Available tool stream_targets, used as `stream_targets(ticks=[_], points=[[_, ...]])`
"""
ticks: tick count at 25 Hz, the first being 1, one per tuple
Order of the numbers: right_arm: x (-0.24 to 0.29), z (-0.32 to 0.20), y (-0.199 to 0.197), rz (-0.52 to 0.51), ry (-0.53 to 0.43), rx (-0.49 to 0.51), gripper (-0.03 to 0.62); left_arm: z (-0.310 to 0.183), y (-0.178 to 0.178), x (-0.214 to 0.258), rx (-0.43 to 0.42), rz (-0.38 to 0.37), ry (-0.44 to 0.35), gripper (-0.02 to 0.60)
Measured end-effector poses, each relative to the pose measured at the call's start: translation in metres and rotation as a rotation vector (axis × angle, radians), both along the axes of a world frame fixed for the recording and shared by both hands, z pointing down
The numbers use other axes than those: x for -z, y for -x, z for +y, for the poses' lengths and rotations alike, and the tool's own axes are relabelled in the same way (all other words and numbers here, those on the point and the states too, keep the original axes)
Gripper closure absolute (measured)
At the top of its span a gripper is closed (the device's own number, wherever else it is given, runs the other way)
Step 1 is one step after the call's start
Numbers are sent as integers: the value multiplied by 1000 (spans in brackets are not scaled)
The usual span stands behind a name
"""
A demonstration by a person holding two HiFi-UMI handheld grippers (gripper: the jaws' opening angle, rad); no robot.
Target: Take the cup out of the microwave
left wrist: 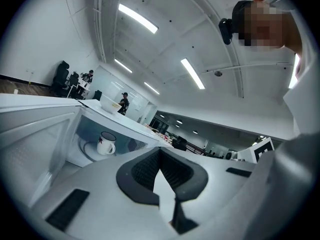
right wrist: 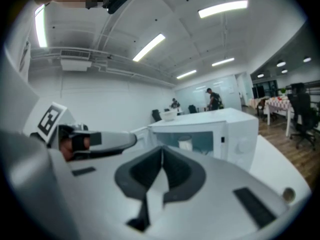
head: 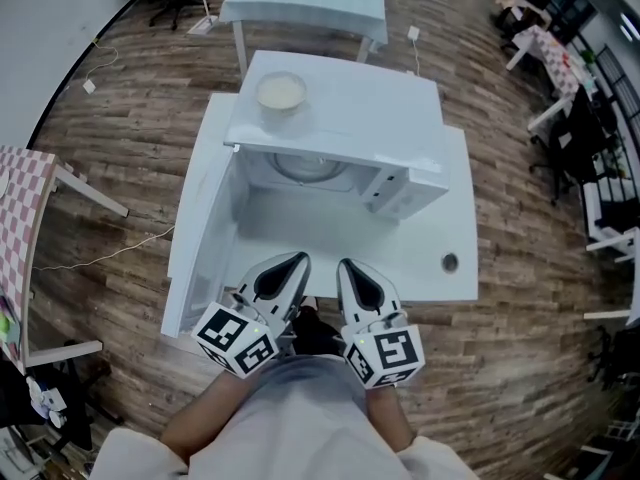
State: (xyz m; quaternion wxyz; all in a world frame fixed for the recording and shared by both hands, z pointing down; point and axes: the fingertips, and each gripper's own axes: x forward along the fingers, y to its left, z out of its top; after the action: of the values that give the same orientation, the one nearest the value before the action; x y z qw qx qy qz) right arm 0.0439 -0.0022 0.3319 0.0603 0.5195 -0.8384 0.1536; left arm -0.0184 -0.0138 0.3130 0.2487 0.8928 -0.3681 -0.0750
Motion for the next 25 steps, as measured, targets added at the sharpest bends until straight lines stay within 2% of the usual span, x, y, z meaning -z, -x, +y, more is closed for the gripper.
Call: stream_targets(ticks=[11,20,25], points=[[2,-56,-15,-22,-53,84,571,-47,-18,-7,96,-36,-9,571],[-12,-90,-10,-19,-83,139,571,-69,-27,-24,136,-46,24,571],[-25,-101,-1,-12,-72,148,571,-81,-20,-36,156,-31,53,571]])
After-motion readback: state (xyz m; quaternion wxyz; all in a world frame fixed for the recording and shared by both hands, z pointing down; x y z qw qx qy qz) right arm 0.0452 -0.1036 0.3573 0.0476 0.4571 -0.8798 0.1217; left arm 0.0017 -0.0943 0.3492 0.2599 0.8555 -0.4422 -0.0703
